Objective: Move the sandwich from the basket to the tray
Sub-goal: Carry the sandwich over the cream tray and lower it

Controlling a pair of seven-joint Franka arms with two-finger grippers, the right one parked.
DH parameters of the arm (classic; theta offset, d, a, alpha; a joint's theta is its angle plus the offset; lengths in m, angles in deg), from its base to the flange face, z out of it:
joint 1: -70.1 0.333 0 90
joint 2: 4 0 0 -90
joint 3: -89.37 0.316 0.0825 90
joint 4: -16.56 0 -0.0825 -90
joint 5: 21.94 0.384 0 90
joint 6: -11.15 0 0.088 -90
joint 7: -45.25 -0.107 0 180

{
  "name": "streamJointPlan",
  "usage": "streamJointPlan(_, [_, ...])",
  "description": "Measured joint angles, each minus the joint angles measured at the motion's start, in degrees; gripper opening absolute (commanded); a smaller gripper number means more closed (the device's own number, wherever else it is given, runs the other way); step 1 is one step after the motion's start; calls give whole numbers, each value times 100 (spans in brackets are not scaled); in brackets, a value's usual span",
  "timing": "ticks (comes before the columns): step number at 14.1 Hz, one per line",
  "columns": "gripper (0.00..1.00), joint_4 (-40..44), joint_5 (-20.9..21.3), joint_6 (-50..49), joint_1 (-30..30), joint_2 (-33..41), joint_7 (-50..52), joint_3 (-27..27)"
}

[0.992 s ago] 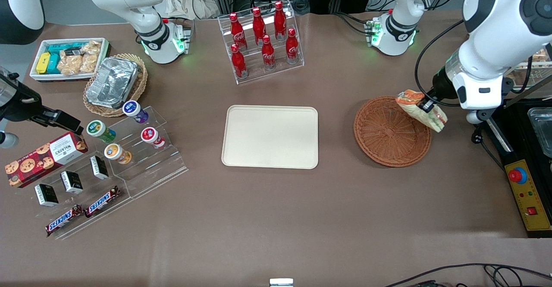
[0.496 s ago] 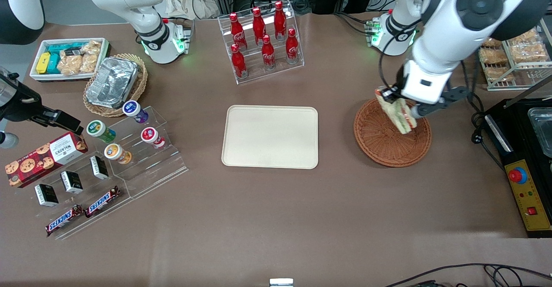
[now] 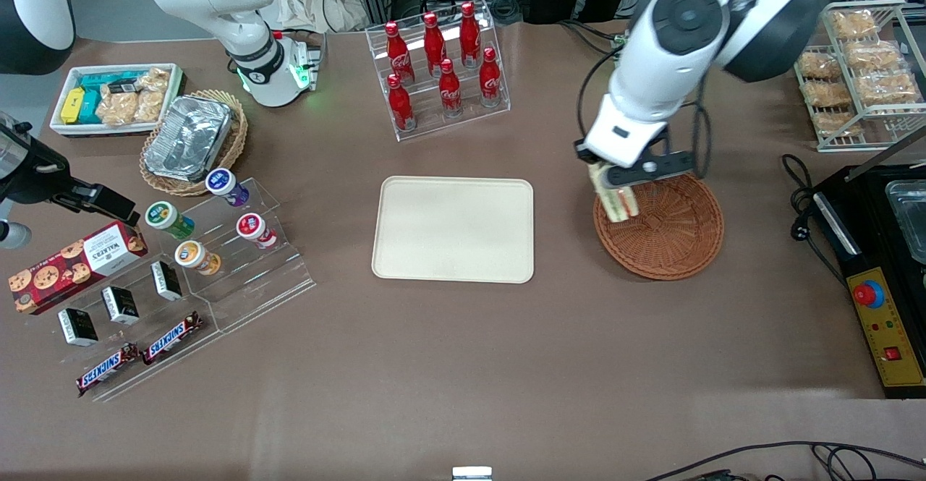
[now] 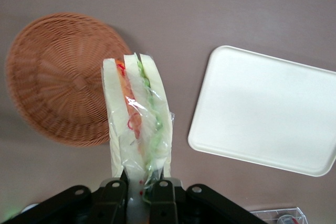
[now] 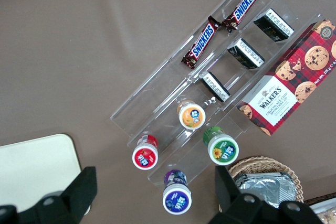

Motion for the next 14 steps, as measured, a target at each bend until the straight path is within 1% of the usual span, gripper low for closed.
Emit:
streamJointPlan(2, [0, -11, 0, 453, -182, -324, -70, -38])
streamJointPlan(5, [0, -90, 20, 1369, -471, -1012, -149, -75])
streamJointPlan(8, [0, -267, 26, 2242, -572, -1586, -607, -80])
streamJointPlan(11, [0, -293, 31, 2715, -719, -1977, -760, -83])
streamJointPlan(14, [0, -298, 58, 2913, -914, -2253, -769, -85])
